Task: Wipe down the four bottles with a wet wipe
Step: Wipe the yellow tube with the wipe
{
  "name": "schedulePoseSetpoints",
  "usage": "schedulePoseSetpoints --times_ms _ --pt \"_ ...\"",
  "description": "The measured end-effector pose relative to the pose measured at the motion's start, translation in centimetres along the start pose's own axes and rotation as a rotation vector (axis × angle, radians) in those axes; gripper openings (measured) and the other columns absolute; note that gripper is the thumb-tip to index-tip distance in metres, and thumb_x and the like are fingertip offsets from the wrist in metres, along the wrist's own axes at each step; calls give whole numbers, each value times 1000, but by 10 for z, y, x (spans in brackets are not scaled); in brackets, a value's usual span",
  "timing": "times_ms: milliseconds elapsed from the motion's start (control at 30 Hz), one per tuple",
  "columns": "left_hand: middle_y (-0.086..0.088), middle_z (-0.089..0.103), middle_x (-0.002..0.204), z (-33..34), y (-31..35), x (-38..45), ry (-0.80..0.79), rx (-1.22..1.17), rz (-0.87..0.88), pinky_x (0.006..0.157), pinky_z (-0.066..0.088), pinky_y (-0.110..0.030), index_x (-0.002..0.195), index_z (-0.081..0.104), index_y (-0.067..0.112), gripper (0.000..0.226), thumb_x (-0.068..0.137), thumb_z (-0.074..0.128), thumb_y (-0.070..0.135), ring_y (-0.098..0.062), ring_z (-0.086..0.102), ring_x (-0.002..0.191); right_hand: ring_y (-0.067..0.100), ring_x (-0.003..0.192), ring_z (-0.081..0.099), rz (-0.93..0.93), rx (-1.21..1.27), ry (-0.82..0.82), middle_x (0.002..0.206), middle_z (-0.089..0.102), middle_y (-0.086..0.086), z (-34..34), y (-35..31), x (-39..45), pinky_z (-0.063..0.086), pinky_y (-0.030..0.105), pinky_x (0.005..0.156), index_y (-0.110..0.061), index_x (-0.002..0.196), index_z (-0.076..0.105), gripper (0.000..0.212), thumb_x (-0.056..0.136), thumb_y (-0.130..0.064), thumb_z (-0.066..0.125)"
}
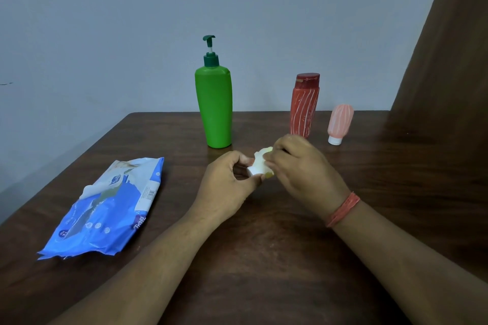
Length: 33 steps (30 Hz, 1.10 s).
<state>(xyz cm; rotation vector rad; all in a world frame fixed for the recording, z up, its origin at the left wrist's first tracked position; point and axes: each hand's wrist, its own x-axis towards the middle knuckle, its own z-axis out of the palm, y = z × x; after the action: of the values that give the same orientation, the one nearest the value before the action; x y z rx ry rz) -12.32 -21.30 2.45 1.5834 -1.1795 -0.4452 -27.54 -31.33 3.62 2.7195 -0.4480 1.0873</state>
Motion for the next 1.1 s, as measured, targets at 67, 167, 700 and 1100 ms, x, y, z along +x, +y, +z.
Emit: schedulePoseSetpoints --times_ms 67,167,700,1100 --pt "8 71 84 1 -1 1 12 -3 12 63 49 -16 92 69 24 24 78 85 16 -2 65 72 25 86 59 86 -10 60 94 62 10 -3 4 2 55 40 71 -4 95 74 12 83 -2 75" --pt "8 70 88 3 -1 1 18 42 39 63 45 -10 90 68 25 25 77 86 16 2 64 73 24 86 59 43 7 23 94 62 9 -1 -3 1 54 36 71 -5 95 73 11 85 -3 74" --pt "10 69 88 0 2 -2 23 44 56 63 44 -7 88 65 30 28 76 87 16 6 63 75 23 84 58 -15 26 6 93 61 8 -3 -4 -1 52 37 70 -5 94 73 7 89 -7 69" --pt "9 69 90 1 3 -2 40 18 59 66 50 -14 92 68 25 24 78 85 14 -3 68 80 25 85 61 94 -8 90 92 63 11 -8 3 1 56 40 71 -3 97 74 14 83 0 76"
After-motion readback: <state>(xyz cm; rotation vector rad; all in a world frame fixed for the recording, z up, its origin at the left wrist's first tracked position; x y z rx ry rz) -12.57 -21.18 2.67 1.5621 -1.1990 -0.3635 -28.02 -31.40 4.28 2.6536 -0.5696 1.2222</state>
